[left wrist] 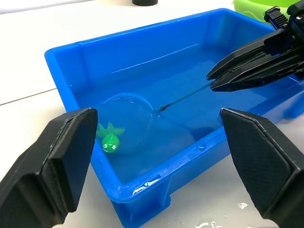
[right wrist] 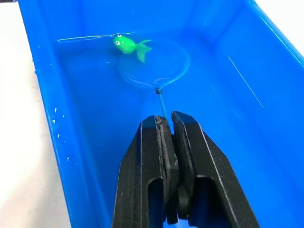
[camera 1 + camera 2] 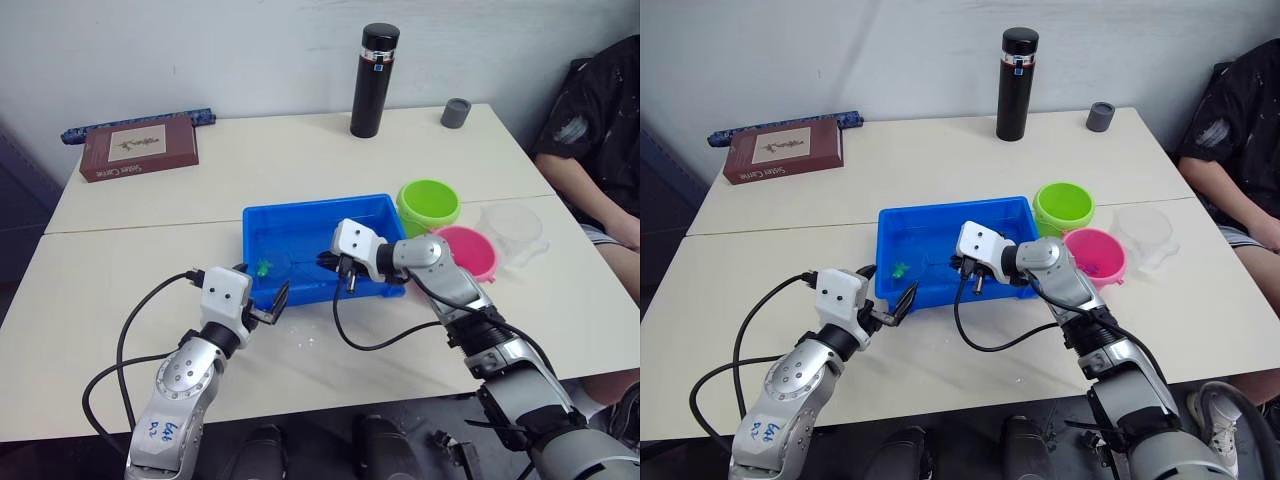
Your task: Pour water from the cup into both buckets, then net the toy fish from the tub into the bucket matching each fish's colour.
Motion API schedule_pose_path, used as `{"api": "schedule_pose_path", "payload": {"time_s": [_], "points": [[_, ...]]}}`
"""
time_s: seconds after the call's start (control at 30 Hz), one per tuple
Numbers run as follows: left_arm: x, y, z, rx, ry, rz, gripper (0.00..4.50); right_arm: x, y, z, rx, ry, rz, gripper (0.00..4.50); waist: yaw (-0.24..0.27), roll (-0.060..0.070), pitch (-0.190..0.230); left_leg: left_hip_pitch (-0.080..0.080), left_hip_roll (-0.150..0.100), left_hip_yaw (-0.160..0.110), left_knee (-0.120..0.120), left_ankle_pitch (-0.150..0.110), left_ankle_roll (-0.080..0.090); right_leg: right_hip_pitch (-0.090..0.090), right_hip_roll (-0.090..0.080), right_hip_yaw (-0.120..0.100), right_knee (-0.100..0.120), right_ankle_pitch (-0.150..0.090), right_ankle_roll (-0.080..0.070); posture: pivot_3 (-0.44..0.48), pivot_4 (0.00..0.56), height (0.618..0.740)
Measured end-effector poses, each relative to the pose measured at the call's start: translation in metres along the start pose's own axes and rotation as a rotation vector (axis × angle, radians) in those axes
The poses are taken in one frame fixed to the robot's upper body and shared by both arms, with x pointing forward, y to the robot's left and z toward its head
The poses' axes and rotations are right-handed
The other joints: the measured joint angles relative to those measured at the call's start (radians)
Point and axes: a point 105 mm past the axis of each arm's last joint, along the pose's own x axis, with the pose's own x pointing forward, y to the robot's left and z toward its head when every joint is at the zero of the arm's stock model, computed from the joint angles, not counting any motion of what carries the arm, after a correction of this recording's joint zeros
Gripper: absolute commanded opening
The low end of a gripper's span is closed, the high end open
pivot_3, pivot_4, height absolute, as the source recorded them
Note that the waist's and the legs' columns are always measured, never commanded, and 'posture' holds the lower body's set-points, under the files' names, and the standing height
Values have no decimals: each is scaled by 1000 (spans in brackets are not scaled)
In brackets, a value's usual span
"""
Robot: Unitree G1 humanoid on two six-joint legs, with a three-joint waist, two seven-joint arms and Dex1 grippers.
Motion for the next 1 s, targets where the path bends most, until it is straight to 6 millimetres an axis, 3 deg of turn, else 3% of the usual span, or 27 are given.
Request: {"api": "schedule_pose_path", "payload": {"time_s": [0.47,0.8,1.0], "points": [[0,0,0,0,-2,-2,4445,-5,-1,-9,-38,26,7,0,0,0,0,0,0,0,0,0,0,0,0,0,0,0,0,0,150,740],[1,-1,1,-2,-3,-1,4445,-6,19,12,-17,-25,99,0,-1,0,0,0,0,0,-1,0,0,0,0,0,0,0,0,0,150,740],[1,-1,1,-5,-4,-2,4445,-7,21,19,30,-28,112,0,-2,0,0,0,0,0,0,0,0,0,0,0,0,0,0,0,150,740]]}}
